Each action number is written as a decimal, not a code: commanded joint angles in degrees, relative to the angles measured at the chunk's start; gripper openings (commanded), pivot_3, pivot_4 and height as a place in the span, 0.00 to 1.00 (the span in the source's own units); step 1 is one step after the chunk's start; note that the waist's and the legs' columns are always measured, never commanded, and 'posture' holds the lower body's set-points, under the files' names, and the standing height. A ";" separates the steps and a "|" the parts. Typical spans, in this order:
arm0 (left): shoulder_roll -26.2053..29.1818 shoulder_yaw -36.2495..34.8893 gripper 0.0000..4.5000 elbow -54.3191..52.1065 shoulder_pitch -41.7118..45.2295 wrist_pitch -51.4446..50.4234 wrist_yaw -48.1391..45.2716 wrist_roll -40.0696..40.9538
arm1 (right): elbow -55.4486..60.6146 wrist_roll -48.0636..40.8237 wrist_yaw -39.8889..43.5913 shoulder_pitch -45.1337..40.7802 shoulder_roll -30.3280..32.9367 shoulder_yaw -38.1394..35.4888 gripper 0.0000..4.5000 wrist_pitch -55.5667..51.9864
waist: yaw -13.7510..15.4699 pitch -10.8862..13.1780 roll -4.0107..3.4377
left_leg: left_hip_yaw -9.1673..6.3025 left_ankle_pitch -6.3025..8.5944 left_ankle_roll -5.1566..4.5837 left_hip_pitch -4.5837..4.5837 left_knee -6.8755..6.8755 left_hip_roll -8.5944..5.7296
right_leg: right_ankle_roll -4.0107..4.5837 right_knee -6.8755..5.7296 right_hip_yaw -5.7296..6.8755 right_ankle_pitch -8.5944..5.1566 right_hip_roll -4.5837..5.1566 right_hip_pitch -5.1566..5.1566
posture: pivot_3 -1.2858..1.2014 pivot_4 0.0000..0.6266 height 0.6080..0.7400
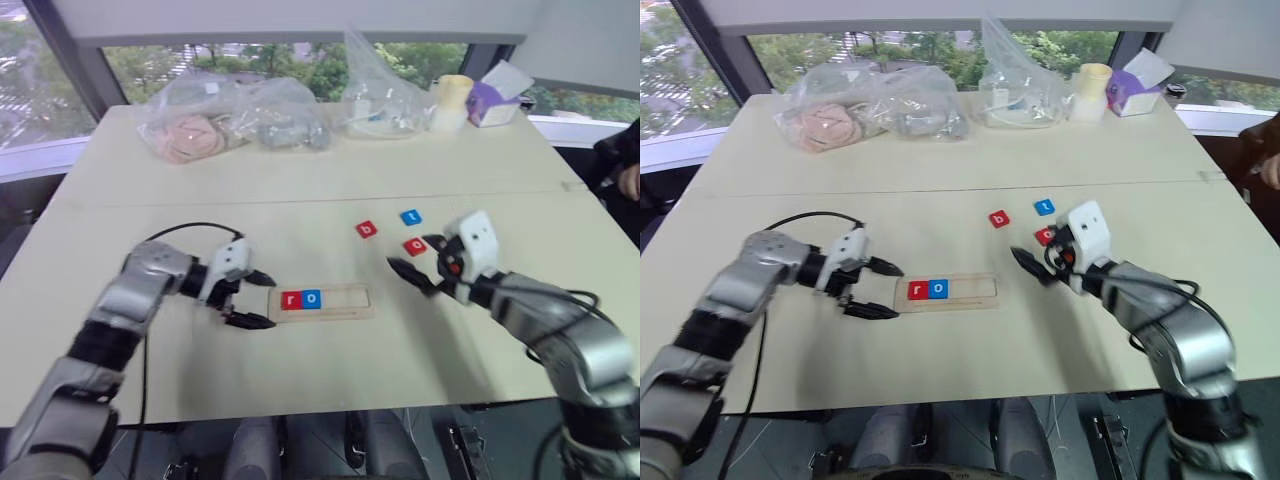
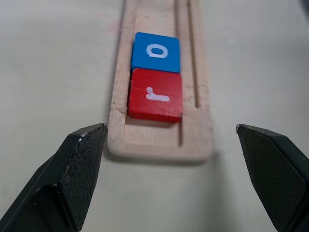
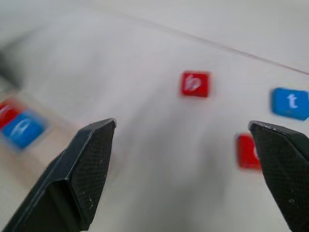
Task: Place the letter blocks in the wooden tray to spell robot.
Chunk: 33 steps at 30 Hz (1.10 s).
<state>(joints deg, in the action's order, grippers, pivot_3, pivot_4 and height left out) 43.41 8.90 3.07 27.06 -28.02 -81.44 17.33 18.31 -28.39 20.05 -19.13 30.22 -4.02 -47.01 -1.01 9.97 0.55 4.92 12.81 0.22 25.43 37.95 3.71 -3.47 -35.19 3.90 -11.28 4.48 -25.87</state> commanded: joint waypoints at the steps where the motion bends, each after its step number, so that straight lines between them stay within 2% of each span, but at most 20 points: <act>1: -0.12 -11.25 0.99 -6.38 -0.91 -10.85 7.77 8.72 | -9.12 5.14 -0.67 -8.13 -2.92 4.64 1.00 2.99 | -0.01 0.04 -0.01 | 0.02 0.00 -0.01 0.00 0.00 0.00 | -0.01 -0.04 -0.02 0.00 -0.01 -0.02 | 0.52 0.24 0.99; 6: -0.38 -18.14 0.99 -14.19 -2.76 -17.47 16.84 13.37 | -22.84 10.04 0.13 -17.37 -7.96 8.66 1.00 5.51 | 0.37 0.04 -0.01 | 0.02 -0.01 -0.01 -0.01 0.04 -0.04 | -0.03 -0.12 -0.01 -0.01 -0.03 0.02 | 0.52 0.24 0.99; 12: 1.95 -19.56 0.99 -22.22 -9.70 -19.22 20.96 14.88 | -33.51 14.78 1.04 -22.15 -10.57 10.96 1.00 8.05 | 0.20 0.04 -0.02 | 0.28 -0.01 -0.01 0.00 0.03 -0.11 | -0.12 -0.09 -0.08 -0.05 0.08 0.06 | 0.52 0.24 0.99; 15: 2.22 -20.96 0.99 -24.34 -11.62 -19.52 23.71 15.64 | -39.05 17.36 -1.17 -24.02 -11.97 10.62 1.00 8.78 | 0.13 0.04 -0.02 | 0.30 -0.01 0.00 -0.03 0.03 -0.09 | -0.09 -0.11 -0.08 -0.04 0.07 0.06 | 0.52 0.24 0.99; 18: 2.34 -22.12 1.00 -26.06 -12.32 -20.51 25.88 17.04 | -42.07 18.66 -2.42 -25.30 -13.65 9.81 0.81 9.56 | -0.04 0.04 -0.02 | 0.30 -0.02 0.03 -0.09 0.03 -0.07 | -0.06 -0.16 -0.08 -0.01 0.06 0.05 | 0.52 0.24 0.99; 19: 2.39 -22.27 1.00 -26.38 -12.50 -20.76 26.33 17.39 | -42.28 18.85 -2.40 -25.38 -14.11 9.77 0.66 9.46 | -0.07 0.04 -0.02 | 0.30 -0.03 0.03 -0.09 0.03 -0.07 | -0.06 -0.19 -0.08 -0.01 0.05 0.05 | 0.52 0.24 0.99; 23: 2.86 -21.63 1.00 -26.42 -12.89 -20.46 27.37 17.88 | -40.78 19.34 -1.51 -24.53 -14.87 9.92 0.26 8.12 | -0.12 0.04 -0.02 | 0.29 -0.03 0.03 -0.09 0.02 -0.06 | -0.06 -0.21 -0.08 -0.01 0.02 0.03 | 0.52 0.24 0.99; 29: 2.49 -18.03 1.00 -26.11 -11.98 -18.94 27.65 17.26 | -32.03 18.74 -3.88 -23.28 -14.28 5.92 0.26 7.08 | 0.13 0.05 -0.05 | 0.32 -0.03 0.04 -0.07 0.02 -0.06 | -0.06 -0.21 -0.08 -0.01 0.03 0.02 | 0.52 0.24 0.99; 31: 2.05 -17.25 1.00 -27.06 -12.15 -19.42 27.74 18.25 | -17.67 20.82 -9.77 -19.33 -12.67 2.14 0.26 -1.25 | 0.45 0.07 -0.07 | 0.33 -0.03 0.04 -0.04 0.02 -0.06 | -0.06 -0.20 -0.08 -0.01 0.05 -0.01 | 0.52 0.24 0.99; 33: 1.89 -16.26 1.00 -26.83 -12.16 -19.02 27.60 18.09 | -6.00 21.00 -14.19 -15.79 -13.85 -1.46 0.26 -9.42 | 0.60 0.06 -0.07 | 0.31 -0.02 0.05 0.04 0.00 -0.07 | -0.10 -0.20 -0.08 -0.05 0.11 -0.07 | 0.52 0.24 0.99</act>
<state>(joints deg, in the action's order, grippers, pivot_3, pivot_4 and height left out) 45.39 -7.66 -22.56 14.28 -48.01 -53.73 34.65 1.75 -7.98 9.71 -36.13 16.81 -1.45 -50.51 -0.41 10.04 0.48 5.23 12.79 0.28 25.48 37.95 3.64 -3.57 -35.37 3.83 -11.33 4.59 -25.95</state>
